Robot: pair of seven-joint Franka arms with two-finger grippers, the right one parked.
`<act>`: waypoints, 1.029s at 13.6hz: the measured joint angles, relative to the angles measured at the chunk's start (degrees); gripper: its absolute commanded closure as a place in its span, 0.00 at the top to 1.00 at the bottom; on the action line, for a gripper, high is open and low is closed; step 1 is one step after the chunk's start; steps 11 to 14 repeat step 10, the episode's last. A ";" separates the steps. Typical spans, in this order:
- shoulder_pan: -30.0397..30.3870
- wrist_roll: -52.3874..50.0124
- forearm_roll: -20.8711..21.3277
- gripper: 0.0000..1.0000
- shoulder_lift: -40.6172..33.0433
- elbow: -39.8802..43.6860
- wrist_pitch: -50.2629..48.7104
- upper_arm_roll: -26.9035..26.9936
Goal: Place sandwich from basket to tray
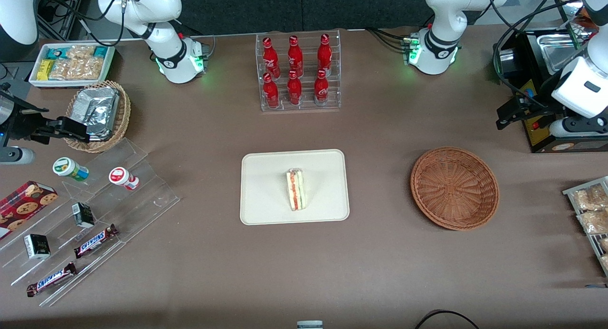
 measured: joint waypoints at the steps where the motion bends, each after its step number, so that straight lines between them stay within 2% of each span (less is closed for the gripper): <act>1: 0.00 0.00 0.53 1.00 0.00 0.29 0.00 -0.42; 14: -0.02 0.00 1.06 1.00 -0.01 1.95 -0.01 -1.19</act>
